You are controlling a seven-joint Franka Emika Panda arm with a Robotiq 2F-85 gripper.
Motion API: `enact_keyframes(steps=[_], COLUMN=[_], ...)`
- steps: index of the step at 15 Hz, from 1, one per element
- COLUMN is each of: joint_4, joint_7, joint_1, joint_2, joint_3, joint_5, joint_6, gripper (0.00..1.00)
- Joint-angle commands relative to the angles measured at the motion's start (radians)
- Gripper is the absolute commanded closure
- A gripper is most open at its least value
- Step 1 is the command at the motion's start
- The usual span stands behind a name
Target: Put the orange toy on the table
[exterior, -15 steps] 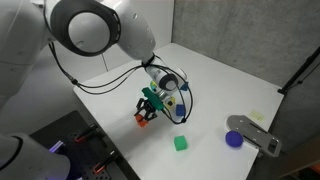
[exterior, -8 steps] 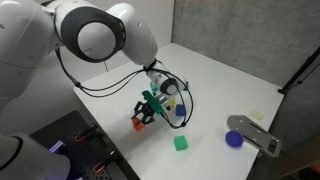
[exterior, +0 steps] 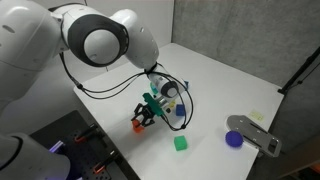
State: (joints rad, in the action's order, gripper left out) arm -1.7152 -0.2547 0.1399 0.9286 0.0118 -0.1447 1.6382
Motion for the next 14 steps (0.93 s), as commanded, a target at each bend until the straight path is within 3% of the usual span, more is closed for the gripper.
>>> enact_keyframes(steps=[1, 4, 14], joint_4=[0.038, 0.037, -0.018], joint_7=[0.012, 0.013, 0.017], joint_1=[0.009, 0.005, -0.047], joint_2=[0.017, 0.009, -0.252], joint_3=[-0.003, -0.002, -0.006], joint_5=[0.015, 0.021, 0.069], joint_6=[-0.032, -0.024, 0.074], gripper=[0.24, 0.01, 0.0])
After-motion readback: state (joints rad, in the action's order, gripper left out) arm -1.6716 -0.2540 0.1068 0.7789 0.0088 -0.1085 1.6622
